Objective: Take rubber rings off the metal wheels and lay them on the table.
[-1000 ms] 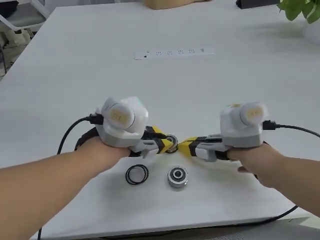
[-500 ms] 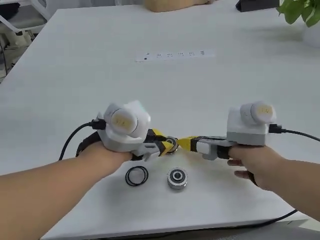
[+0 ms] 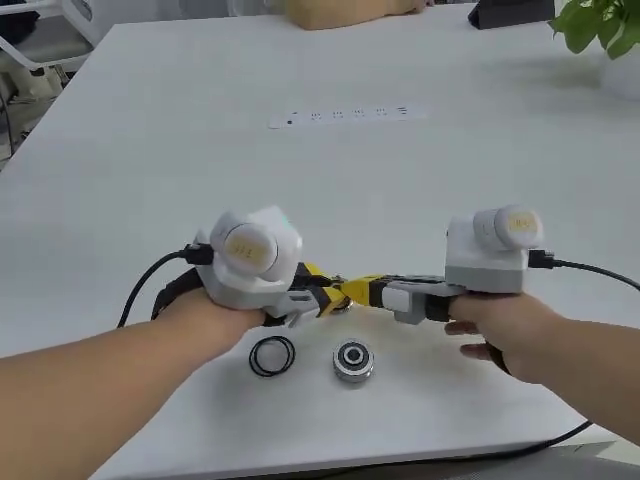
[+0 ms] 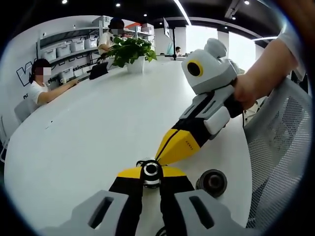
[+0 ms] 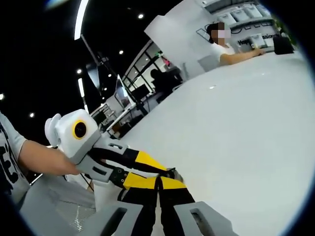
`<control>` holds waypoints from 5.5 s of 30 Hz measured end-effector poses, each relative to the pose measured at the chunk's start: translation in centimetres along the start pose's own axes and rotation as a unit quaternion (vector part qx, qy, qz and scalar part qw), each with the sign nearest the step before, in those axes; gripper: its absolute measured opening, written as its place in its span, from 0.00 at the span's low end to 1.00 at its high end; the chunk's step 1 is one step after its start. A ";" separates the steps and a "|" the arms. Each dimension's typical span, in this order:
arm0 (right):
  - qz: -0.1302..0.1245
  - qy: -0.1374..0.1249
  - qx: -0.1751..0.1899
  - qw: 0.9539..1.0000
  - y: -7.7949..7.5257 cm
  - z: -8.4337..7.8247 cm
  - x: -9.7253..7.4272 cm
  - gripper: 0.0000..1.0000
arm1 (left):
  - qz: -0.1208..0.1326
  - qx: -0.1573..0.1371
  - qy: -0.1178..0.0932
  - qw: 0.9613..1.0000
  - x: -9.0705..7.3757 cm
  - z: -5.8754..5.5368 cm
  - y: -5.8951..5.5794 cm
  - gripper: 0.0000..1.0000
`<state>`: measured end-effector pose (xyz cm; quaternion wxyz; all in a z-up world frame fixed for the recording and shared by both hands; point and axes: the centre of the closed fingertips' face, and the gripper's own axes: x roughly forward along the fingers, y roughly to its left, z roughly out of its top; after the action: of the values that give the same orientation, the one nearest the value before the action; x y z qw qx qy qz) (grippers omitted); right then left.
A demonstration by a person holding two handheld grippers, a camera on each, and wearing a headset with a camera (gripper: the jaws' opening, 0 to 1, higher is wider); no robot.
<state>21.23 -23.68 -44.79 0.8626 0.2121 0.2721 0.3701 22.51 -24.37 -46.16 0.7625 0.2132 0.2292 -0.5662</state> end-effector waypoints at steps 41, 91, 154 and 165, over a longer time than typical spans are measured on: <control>0.013 -0.002 -0.008 1.000 1.4 1.5 -0.9 0.00 | -0.025 -0.001 -0.026 0.999 -5.1 1.3 -1.1 0.30; 0.058 0.136 -0.070 0.987 7.1 -4.6 3.4 0.00 | 0.038 -0.071 -0.048 0.996 -17.9 -3.8 -1.9 0.69; -0.014 0.050 -0.238 0.970 6.9 0.8 -6.9 0.66 | 0.020 -0.090 -0.077 0.993 -18.2 -0.7 -3.2 0.79; -0.055 0.035 -0.243 0.968 5.8 0.1 -10.3 0.76 | 0.035 -0.093 -0.080 0.992 -18.2 -0.8 -3.7 0.84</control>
<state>12.31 -27.75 -38.23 0.8973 -0.0327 0.2152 0.3840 14.21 -10.93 -36.32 0.8141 0.1030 0.2116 -0.5309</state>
